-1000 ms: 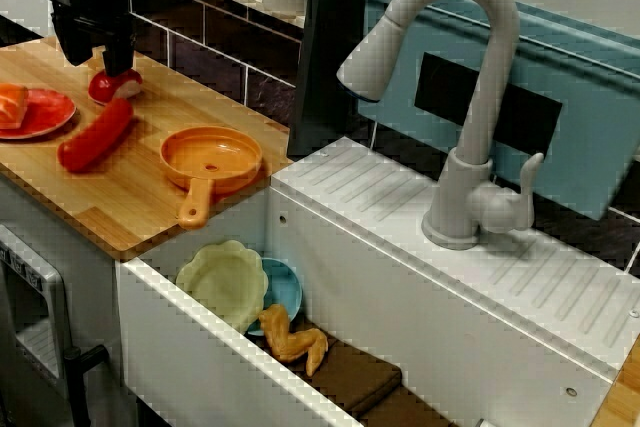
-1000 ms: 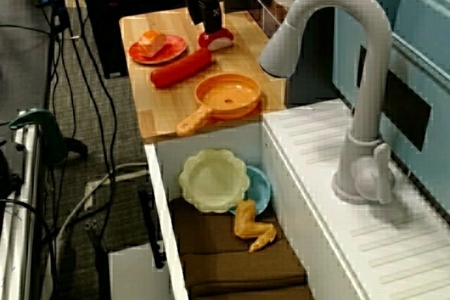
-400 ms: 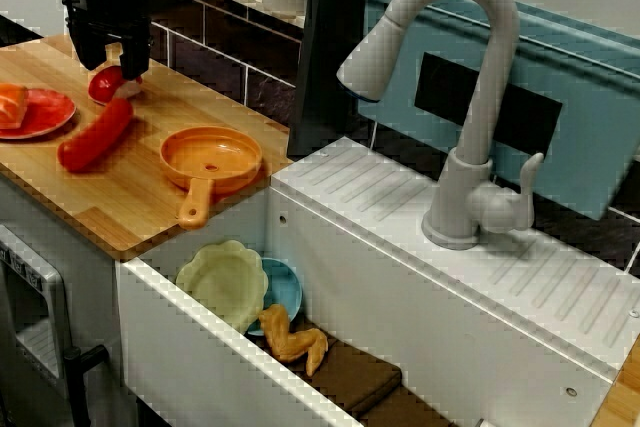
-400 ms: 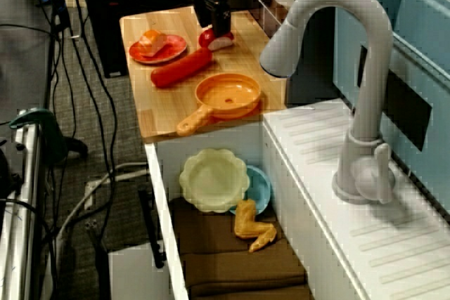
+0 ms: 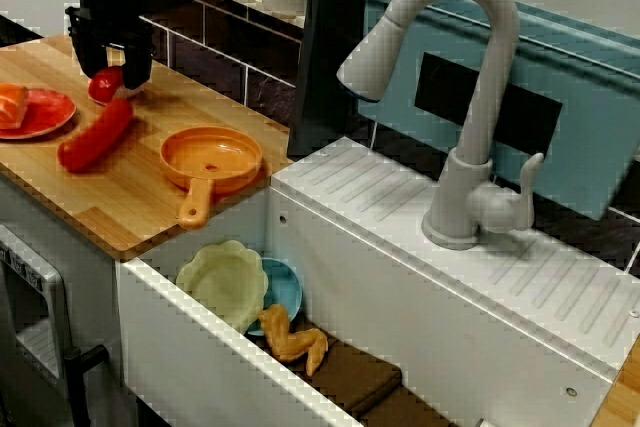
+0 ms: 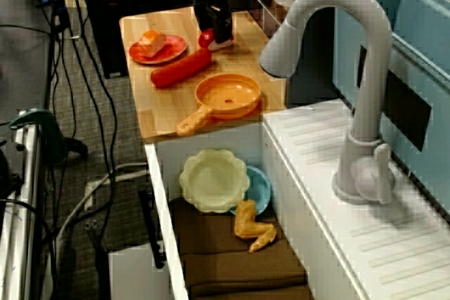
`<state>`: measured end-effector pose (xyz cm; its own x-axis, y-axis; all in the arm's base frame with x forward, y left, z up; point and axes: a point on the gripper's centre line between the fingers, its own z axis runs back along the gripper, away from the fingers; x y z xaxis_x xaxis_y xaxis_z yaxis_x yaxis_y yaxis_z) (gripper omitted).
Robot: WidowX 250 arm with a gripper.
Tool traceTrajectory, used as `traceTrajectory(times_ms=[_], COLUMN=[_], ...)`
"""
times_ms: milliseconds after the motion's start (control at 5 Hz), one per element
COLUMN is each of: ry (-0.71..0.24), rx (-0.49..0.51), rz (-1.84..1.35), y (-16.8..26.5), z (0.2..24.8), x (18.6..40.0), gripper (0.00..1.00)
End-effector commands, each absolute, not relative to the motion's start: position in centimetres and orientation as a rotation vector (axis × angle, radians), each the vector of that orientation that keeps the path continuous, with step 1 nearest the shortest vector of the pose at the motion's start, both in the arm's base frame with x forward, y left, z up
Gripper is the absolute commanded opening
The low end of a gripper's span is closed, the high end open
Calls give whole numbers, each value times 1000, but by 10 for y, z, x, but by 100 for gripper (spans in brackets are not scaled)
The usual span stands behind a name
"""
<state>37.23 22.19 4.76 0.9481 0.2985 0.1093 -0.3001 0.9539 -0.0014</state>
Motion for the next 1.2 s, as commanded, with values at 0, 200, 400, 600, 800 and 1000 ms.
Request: traceTrajectory(times_ms=[0, 200, 400, 600, 800, 1000], ry=[-143, -152, -150, -139, -143, -149], rx=[59, 60, 62, 54, 38, 22], rz=[314, 342, 356, 369, 358, 350], y=[228, 227, 228, 229, 222, 214], z=[70, 68, 69, 74, 90, 103], x=[380, 377, 376, 373, 368, 362], gripper=[100, 0, 0, 0, 0, 0])
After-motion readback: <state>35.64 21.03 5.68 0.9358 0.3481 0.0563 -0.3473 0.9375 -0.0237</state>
